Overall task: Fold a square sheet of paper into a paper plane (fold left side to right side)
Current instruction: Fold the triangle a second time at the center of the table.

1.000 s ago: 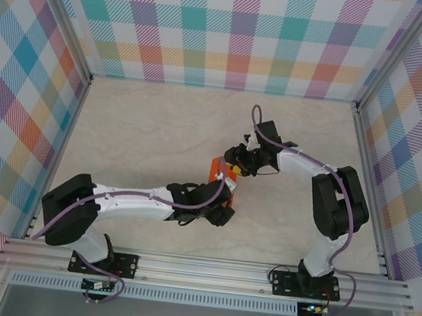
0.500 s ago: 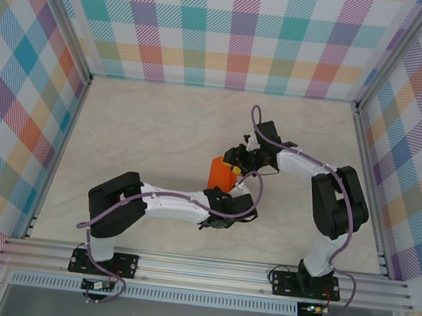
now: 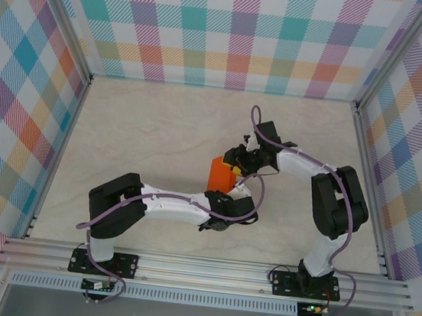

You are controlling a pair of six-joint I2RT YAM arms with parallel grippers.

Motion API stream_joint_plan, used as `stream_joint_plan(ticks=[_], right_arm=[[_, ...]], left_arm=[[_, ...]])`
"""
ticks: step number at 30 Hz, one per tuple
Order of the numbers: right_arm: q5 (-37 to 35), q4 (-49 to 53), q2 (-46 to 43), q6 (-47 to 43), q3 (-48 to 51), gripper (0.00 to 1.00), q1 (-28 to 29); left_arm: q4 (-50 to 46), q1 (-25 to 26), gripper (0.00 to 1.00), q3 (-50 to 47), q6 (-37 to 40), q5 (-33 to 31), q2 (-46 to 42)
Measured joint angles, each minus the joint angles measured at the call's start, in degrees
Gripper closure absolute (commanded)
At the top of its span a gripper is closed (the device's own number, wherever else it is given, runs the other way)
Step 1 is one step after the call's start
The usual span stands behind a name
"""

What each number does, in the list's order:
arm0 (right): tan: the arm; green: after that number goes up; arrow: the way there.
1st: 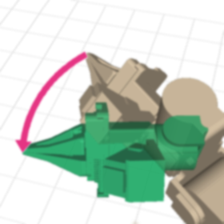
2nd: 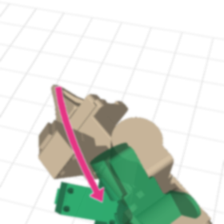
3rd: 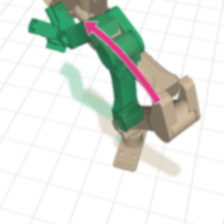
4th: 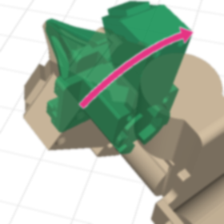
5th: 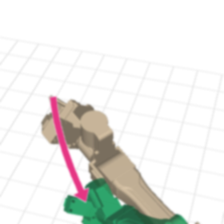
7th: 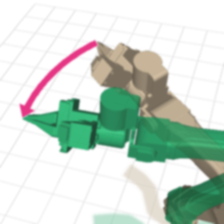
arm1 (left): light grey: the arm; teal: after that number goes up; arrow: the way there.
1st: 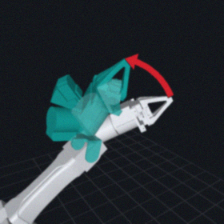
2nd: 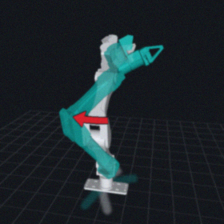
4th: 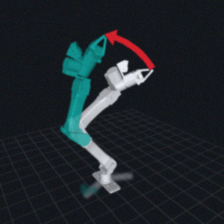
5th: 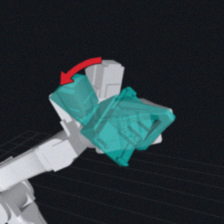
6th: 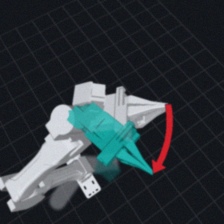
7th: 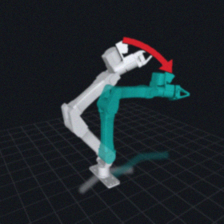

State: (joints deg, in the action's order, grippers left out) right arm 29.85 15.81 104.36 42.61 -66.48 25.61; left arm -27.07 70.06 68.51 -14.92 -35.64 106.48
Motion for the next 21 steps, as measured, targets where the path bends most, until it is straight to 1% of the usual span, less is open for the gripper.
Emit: stream_joint_plan(ticks=[3,10,14,17,19,21], right_arm=[[0.0,0.2,0.1,0.0,0.0,0.58,0.0],[-0.1,0.4,0.1,-0.5,0.0,0.56,0.0],[-0.7,0.4,-0.1,-1.3,0.0,0.45,-0.2],[-2.0,1.2,-2.2,-1.8,0.0,0.36,-0.8],[-2.9,1.5,-5.4,-2.4,0.1,0.33,-2.0],[-3.6,1.4,-9.2,-2.7,0.5,0.33,-3.5]], left_arm=[[0.0,0.0,0.95,0.0,-0.1,0.0,0.0],[0.0,0.0,1.0,0.0,0.0,0.4,0.0],[0.1,0.0,1.0,-0.1,0.0,1.1,-0.1],[0.2,0.0,1.0,-0.5,-0.1,1.9,-0.7],[0.2,0.0,1.0,-0.8,-0.2,2.6,-1.3],[0.2,-0.2,1.0,-0.9,-0.3,3.3,-1.9]])
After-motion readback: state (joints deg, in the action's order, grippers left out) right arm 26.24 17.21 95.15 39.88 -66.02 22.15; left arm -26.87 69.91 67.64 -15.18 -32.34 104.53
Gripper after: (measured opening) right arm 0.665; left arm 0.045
